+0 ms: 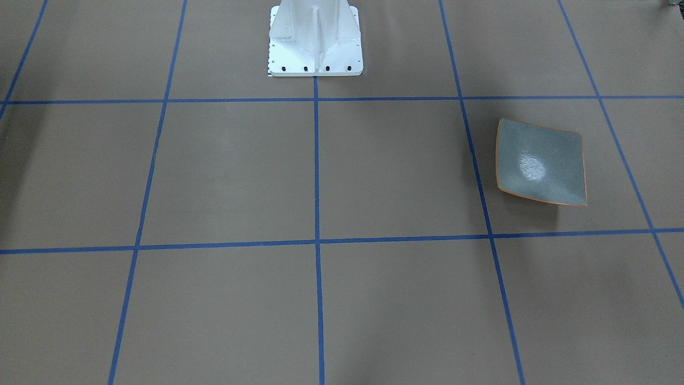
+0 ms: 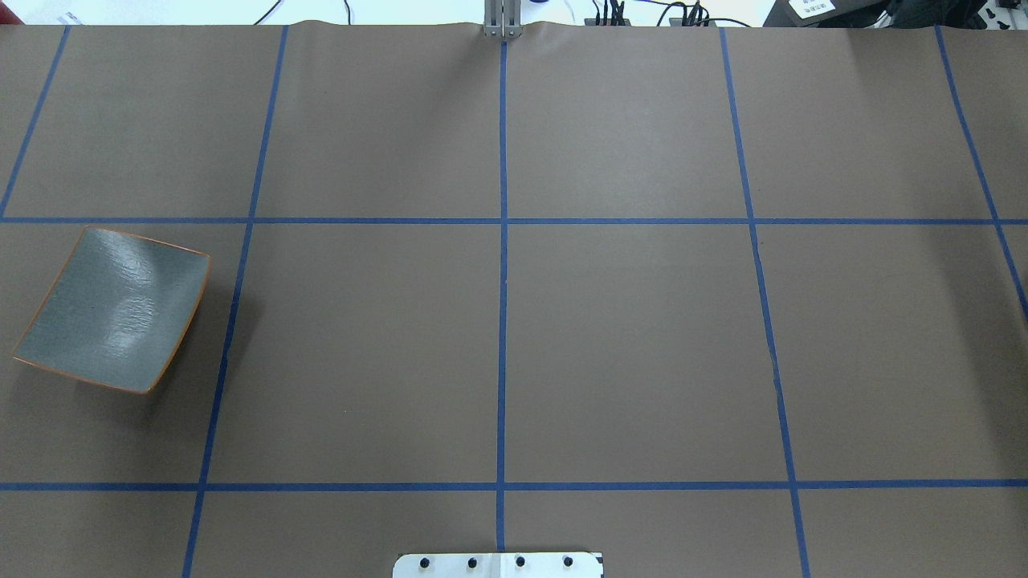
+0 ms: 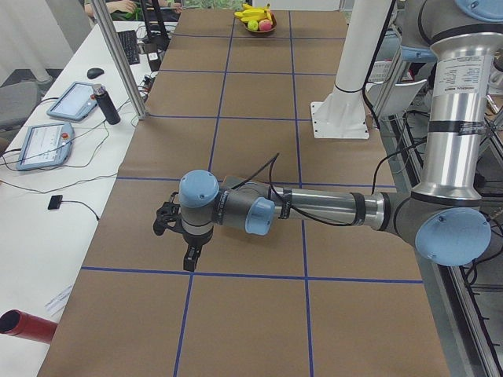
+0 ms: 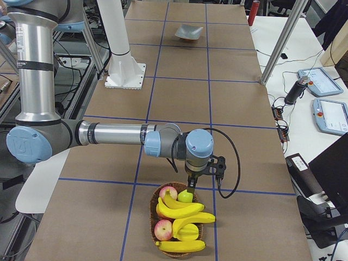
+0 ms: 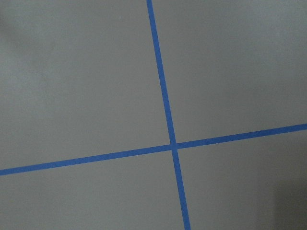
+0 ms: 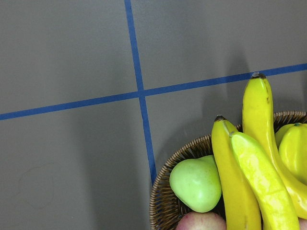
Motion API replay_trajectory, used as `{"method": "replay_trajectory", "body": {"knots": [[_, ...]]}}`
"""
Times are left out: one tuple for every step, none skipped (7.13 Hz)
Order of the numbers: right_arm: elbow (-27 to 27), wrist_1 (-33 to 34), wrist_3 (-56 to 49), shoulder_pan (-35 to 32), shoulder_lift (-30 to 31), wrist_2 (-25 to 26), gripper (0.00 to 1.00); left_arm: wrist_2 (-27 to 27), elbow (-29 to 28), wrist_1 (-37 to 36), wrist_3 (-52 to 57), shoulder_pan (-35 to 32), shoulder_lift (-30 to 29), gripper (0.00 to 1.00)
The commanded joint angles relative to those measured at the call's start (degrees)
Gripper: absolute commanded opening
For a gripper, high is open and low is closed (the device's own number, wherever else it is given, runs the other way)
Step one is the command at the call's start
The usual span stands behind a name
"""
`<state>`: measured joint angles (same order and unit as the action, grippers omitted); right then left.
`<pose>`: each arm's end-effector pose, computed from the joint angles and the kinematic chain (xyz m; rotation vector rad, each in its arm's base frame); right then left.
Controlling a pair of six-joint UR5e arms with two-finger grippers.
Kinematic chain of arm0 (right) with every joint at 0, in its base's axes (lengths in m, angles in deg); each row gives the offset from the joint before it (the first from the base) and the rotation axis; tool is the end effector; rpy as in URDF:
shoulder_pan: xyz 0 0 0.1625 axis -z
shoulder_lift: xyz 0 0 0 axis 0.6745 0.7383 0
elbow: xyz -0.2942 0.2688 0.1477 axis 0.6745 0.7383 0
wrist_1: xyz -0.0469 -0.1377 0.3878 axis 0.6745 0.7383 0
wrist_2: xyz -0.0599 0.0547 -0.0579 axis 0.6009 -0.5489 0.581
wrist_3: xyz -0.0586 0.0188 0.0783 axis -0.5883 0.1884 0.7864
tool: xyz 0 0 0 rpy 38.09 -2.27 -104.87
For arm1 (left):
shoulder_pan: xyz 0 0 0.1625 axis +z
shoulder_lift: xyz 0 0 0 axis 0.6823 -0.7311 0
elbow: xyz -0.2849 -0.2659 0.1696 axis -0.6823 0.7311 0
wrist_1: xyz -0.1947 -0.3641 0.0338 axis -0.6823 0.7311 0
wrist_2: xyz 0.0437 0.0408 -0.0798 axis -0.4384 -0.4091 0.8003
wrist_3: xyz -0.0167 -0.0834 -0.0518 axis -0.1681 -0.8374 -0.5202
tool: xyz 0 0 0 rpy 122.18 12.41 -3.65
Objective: Transfer all bananas from basket to plate
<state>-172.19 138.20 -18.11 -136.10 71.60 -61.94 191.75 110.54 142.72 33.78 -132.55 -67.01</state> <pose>0.0908 -0.4698 0.6447 -0.0468 -0.8208 0.1647 -0.0630 -0.5106 0.6197 0.2131 0.7256 0.0723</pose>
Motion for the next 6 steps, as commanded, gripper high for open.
{"method": "replay_trajectory", "body": {"knots": [[-0.06, -0.08, -0.04, 0.0, 0.35, 0.07, 1.0, -0.36, 0.06, 0.05, 0.09, 0.05, 0.7, 1.0], [0.03, -0.09, -0.04, 0.0, 0.35, 0.07, 1.0, -0.27, -0.03, 0.66, 0.09, 0.14, 1.75, 1.0], [0.03, -0.17, -0.04, 0.0, 0.26, 0.07, 1.0, -0.18, 0.23, 3.45, 0.09, 0.05, 2.37, 1.0], [-0.06, -0.17, -0.13, 0.09, 0.18, 0.07, 1.0, 0.51, -0.29, 4.52, 0.09, 0.05, 2.64, 1.0], [0.03, -0.09, -0.13, 0.0, 0.26, 0.16, 1.0, 2.09, -0.56, 5.4, 0.09, -0.04, 4.03, 1.0], [0.03, 0.0, -0.04, 0.0, 0.26, -0.1, 1.0, 2.1, 0.14, 6.37, 0.09, -0.04, 4.48, 1.0]]}}
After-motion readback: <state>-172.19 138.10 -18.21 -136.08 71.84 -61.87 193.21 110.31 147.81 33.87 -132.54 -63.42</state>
